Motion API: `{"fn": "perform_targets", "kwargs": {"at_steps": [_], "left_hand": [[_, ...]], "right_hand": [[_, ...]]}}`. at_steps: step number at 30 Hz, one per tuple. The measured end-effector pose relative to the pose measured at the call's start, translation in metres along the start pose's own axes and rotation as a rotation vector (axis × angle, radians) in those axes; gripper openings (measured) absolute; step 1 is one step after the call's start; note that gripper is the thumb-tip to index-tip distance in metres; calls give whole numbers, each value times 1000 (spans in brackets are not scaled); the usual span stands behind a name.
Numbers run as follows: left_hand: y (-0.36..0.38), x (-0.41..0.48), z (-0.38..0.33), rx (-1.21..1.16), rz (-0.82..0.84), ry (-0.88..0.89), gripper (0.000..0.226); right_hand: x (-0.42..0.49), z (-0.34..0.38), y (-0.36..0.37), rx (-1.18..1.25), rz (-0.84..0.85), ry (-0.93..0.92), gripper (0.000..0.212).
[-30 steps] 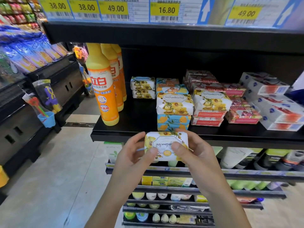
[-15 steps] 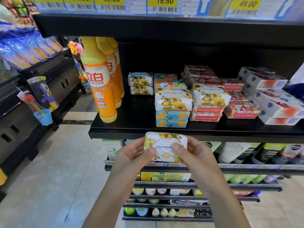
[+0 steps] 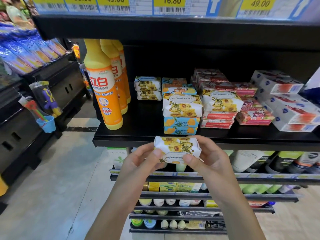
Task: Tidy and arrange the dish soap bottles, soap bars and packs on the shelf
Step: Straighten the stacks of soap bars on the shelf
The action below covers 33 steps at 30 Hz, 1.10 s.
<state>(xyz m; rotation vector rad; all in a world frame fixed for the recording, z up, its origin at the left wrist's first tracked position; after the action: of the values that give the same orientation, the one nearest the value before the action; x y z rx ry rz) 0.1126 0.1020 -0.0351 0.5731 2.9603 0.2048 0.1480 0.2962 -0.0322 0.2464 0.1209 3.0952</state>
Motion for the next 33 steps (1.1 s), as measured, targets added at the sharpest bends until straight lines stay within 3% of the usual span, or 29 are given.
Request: {"fn": "perform_targets", "kwargs": {"at_steps": [7,12,18,22,27,33], "left_hand": [[0,2,-3,-28,15,-32,73],[1,5,-4,-87,-30,-32,67],[-3,8,-3,-92,-70,-8,57],[-4,10,1,-66,-75,17,65],[-2,8,0,-32,-83,24,70],[-2,7,-1,-5,-48,61,58]], "right_hand": [[2,0,-1,-15,57,-70,46],[4,-2,-3,-36,93,-63,48],[2,5,1,-84,83,46,62],[5,8,4,-98,33,185,71],[6,10,11,-69,-12,211,57],[7,4,10,-25,0,200,54]]}}
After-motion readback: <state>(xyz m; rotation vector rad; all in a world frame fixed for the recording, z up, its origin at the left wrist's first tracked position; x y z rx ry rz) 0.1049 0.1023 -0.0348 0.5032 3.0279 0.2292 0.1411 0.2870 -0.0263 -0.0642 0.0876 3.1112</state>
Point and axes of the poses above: each hand's wrist, its own x-axis towards the middle knuckle, its own y-axis out of the palm, z = x × y, the point moved 1 cm from there along x, towards the middle knuckle, and after that the axes turned 7 degrees about z, right-handed, at the moved point
